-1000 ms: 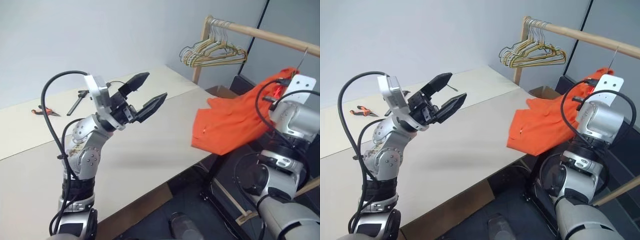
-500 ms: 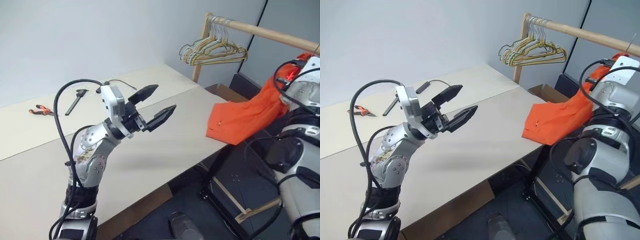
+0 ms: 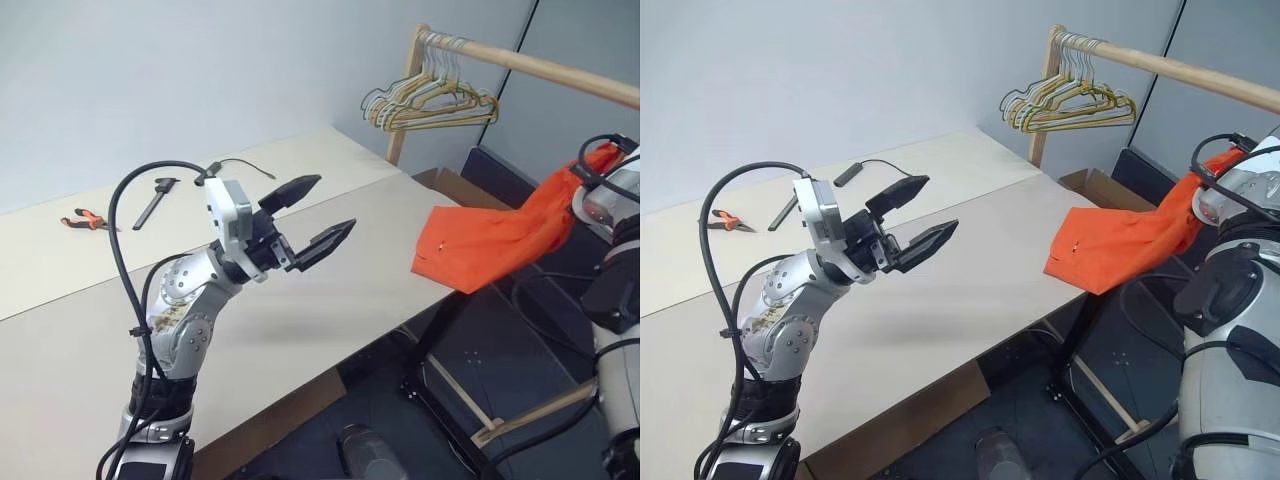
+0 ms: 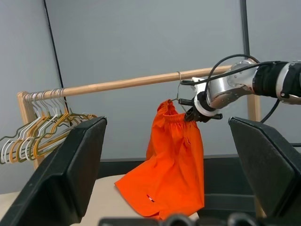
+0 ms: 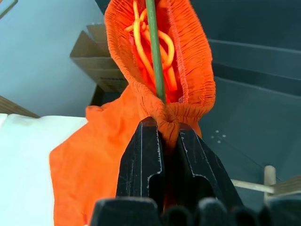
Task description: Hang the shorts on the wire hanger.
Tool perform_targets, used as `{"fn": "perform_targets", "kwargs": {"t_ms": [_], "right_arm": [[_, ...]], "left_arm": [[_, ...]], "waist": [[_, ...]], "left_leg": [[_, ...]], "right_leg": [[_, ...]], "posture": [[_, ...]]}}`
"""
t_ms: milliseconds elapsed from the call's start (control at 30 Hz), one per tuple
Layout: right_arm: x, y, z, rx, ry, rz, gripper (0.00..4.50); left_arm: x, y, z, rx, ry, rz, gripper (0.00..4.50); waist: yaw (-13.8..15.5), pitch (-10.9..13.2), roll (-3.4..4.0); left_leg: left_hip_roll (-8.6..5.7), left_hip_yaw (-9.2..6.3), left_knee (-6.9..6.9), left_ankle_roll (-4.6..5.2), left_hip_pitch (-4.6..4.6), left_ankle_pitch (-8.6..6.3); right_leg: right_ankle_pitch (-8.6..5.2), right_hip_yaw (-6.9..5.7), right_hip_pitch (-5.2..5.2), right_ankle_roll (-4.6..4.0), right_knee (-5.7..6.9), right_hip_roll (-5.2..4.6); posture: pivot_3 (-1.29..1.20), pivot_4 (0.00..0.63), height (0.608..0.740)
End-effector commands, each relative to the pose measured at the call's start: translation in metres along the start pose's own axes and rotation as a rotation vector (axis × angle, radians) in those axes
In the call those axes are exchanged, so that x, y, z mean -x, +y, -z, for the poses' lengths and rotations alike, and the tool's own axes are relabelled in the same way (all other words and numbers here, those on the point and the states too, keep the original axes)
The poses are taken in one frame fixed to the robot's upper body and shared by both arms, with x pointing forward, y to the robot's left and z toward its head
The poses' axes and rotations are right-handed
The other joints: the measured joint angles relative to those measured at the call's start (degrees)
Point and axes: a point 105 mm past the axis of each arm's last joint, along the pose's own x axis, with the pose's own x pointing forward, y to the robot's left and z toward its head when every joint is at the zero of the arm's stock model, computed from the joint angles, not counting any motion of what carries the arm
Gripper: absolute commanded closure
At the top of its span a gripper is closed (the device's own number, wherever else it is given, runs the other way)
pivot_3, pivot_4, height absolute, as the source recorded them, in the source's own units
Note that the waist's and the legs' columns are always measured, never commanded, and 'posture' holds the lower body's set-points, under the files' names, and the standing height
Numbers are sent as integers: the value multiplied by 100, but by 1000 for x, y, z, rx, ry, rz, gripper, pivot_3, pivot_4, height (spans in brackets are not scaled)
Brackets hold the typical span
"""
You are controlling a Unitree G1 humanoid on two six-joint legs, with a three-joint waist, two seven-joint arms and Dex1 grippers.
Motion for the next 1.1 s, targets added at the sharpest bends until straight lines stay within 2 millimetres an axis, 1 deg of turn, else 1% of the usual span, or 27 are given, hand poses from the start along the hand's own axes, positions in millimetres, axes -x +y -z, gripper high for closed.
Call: {"fn": "perform_targets", "kwargs": {"t_ms": [33,100,133,167,200,333,367,400,500,567,667,733,767,867,933,1000,1033,1100], "right_arm": [[6,4,-16,11,-55,-6,4424],[5,3,-17,19,-65,-8,4424],[5,3,-18,31,-78,-5,3710],[5,1,-20,41,-90,4,3534],[5,0,-21,48,-97,9,3216],[7,1,-28,82,-146,46,1792],[8,3,-28,79,-149,47,1488],[9,6,-28,99,-157,53,1084],[14,15,-32,185,-214,94,41],[18,22,-36,238,-266,130,13],[38,32,-61,378,-468,238,13],[63,47,-84,482,-686,299,13],[74,58,-90,519,-768,298,13],[96,86,-94,590,-929,218,13],[108,111,-87,684,-1034,130,13],[120,144,-65,852,-1116,-19,13],[124,155,-56,892,-1134,-89,13],[134,175,-32,980,-1172,-238,13]], "left_arm": [[-2,-6,-12,-22,-51,34,0],[-2,-7,-12,-19,-54,42,0],[-1,-8,-12,-18,-56,47,0],[-1,-9,-12,-18,-59,50,0],[-1,-9,-12,-17,-61,53,0],[-1,-10,-12,-11,-61,57,0],[-1,-10,-12,-11,-62,58,0],[0,-10,-12,-11,-62,59,0],[0,-12,-12,-12,-58,75,0],[0,-13,-12,-12,-61,82,0],[1,-11,-12,-15,-57,78,0],[1,-10,-12,-15,-52,67,0],[2,-8,-12,-16,-47,61,0],[5,-3,-9,-30,-25,30,0],[12,6,-8,-55,-6,-19,0],[22,21,-4,-68,56,-95,0],[26,27,-3,-81,83,-119,0],[42,40,-2,-100,128,-189,0]], "waist": [[9,0,0],[23,0,0],[31,0,0],[44,0,1],[62,0,1],[127,0,1],[132,0,1],[136,0,1],[135,0,2],[131,0,5],[145,3,12],[171,4,15],[184,4,17],[197,4,17],[206,4,17],[224,3,16],[233,3,17],[267,3,16]], "left_leg": [[0,0,0,0,0,0],[0,0,0,0,-1,0],[-1,0,0,1,-1,0],[0,0,0,1,0,0],[-1,0,0,1,0,0],[0,1,0,0,0,0],[-1,1,0,0,0,0],[-1,1,0,0,-2,0],[-1,1,0,1,-4,0],[-1,4,0,0,-4,0],[-1,3,0,-3,-5,2],[-1,4,0,-4,-6,2],[-1,4,0,-6,-7,3],[0,4,0,-12,-6,7],[0,3,0,-12,-1,7],[0,4,0,-12,8,7],[0,3,0,-12,13,7],[2,4,0,-16,20,9]], "right_leg": [[1,1,-1,-1,-1,0],[2,5,-1,-3,-1,1],[3,5,-1,-5,-1,1],[3,5,-2,-5,-1,1],[3,6,-2,-5,-1,1],[3,5,-2,-5,0,1],[4,5,-2,-6,0,1],[4,6,-4,-6,-1,0],[4,5,-5,-6,-3,0],[5,9,-7,-6,-1,0],[5,9,-11,-7,4,0],[5,9,-16,-6,7,-1],[4,10,-19,-6,9,-1],[3,10,-21,-5,13,1],[3,9,-17,-5,16,2],[4,9,-10,-5,18,2],[4,9,-8,-5,19,4],[4,11,-7,-5,27,6]], "posture": [[-276,0,740],[-275,0,740],[-275,0,740],[-275,0,740],[-273,0,740],[-273,0,740],[-273,0,740],[-273,0,740],[-274,0,740],[-274,0,740],[-264,0,740],[-260,0,740],[-259,0,740],[-254,0,740],[-244,0,740],[-220,0,740],[-209,0,740],[-196,0,740]]}}
